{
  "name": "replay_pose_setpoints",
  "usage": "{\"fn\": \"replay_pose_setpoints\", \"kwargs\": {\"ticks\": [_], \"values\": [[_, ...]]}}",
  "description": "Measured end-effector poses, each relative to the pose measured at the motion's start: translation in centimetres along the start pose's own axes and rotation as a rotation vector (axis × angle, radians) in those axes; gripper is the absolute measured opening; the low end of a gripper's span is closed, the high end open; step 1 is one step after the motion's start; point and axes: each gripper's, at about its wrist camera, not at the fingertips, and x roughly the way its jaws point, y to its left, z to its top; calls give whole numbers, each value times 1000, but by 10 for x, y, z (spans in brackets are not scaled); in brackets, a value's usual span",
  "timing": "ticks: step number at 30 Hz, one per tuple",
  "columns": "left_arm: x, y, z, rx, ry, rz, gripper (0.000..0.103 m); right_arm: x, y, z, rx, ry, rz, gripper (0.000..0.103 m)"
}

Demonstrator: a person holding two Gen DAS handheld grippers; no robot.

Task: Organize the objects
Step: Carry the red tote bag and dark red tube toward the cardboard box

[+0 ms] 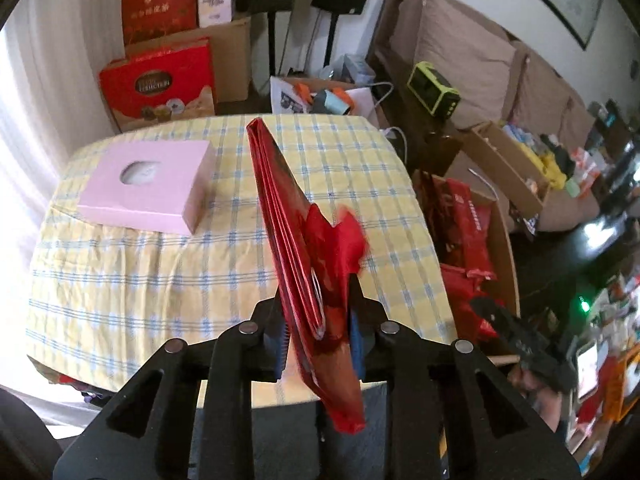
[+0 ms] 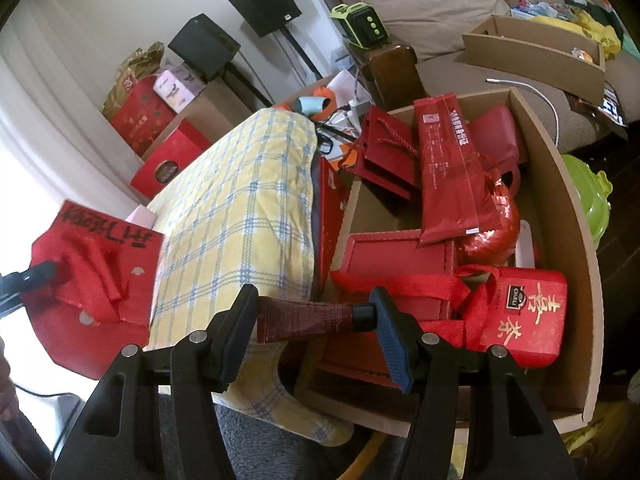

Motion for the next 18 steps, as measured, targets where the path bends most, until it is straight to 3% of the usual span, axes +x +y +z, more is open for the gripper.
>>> {"fn": "replay_pose_setpoints", "kwargs": {"ticks": [7, 9, 14, 18], "values": [[53, 1, -2, -83, 58, -30, 22, 2, -2, 0, 11, 6, 2, 59], [59, -1, -6, -86, 35, -19, 22, 2, -2, 0, 12, 7, 1, 59], [55, -16, -13, 24, -4, -3, 8, 3, -1, -1, 14, 14, 9, 59], [39, -27, -18, 78, -78, 35, 6, -1, 1, 0, 18, 7, 20, 59]]}}
